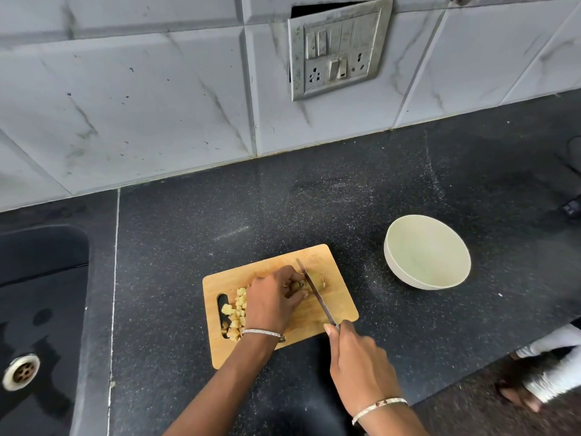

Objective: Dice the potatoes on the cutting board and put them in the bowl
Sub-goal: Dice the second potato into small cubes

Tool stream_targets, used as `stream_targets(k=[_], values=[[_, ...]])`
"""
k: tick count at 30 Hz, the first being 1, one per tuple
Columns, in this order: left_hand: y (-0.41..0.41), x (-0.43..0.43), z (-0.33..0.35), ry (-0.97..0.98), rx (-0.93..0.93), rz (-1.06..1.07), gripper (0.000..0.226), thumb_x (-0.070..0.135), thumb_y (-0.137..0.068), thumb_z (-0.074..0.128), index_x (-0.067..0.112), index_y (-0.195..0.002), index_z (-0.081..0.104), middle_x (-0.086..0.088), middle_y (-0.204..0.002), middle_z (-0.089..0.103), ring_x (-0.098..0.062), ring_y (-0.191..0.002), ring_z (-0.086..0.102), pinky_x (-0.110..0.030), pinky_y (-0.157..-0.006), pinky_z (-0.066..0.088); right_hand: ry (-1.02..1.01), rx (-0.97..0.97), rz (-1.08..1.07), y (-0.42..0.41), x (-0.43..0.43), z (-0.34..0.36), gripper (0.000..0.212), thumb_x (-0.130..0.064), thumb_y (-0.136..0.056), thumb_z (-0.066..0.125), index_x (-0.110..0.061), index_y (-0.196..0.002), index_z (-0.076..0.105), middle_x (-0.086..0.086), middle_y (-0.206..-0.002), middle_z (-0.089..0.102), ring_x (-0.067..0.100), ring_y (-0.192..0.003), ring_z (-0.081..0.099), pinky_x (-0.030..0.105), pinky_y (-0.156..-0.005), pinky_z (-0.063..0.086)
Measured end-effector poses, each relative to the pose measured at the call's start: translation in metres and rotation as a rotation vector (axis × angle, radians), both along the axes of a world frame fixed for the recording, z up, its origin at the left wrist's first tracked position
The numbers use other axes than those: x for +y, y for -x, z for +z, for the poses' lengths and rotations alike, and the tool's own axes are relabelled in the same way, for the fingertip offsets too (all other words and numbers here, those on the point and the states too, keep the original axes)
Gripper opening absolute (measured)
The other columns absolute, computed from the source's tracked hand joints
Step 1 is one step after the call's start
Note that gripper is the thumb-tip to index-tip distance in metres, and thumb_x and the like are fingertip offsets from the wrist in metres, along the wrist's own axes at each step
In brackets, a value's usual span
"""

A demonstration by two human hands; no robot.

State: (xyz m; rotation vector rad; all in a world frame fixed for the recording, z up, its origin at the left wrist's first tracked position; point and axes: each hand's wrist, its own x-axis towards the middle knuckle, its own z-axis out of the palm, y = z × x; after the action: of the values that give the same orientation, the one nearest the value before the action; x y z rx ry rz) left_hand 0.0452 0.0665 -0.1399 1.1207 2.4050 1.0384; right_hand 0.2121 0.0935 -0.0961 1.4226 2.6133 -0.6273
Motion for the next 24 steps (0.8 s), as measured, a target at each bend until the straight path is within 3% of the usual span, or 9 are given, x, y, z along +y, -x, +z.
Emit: stream_targets(k=[6, 16, 24], values=[[0.001, 0.0, 0.0, 0.012, -0.013, 0.008, 0.024, 0.025, -0.069, 0.084, 0.03, -0.086, 0.068, 0.017, -0.08, 0.07, -0.001, -0.068, 0.063, -0.029, -0.07, 0.057, -0.001, -0.054, 0.001, 0.029, 0.005, -0.005, 0.041, -0.046, -0.103, 0.017, -0.019, -0.119, 0.044, 0.006, -0.107, 0.067, 0.031, -0.101, 0.065, 0.034, -0.063, 0.038], [0.005, 0.0, 0.002, -0.001, -0.014, -0.002, 0.025, 0.03, -0.065, 0.086, 0.032, -0.083, 0.069, 0.018, -0.074, 0.069, -0.001, -0.067, 0.064, -0.033, -0.074, 0.057, 0.038, -0.071, -0.007, 0.017, 0.001, -0.009, 0.043, -0.047, -0.102, 0.018, -0.02, -0.123, 0.044, 0.006, -0.105, 0.068, 0.031, -0.102, 0.065, 0.039, -0.074, 0.051], [0.005, 0.0, 0.003, 0.027, 0.004, -0.002, 0.024, 0.031, -0.067, 0.084, 0.032, -0.086, 0.069, 0.017, -0.074, 0.069, -0.004, -0.069, 0.064, -0.033, -0.071, 0.055, 0.025, -0.095, -0.01, 0.039, 0.01, -0.018, 0.041, -0.045, -0.103, 0.02, -0.019, -0.12, 0.046, 0.007, -0.112, 0.067, 0.033, -0.106, 0.063, 0.038, -0.072, 0.047]])
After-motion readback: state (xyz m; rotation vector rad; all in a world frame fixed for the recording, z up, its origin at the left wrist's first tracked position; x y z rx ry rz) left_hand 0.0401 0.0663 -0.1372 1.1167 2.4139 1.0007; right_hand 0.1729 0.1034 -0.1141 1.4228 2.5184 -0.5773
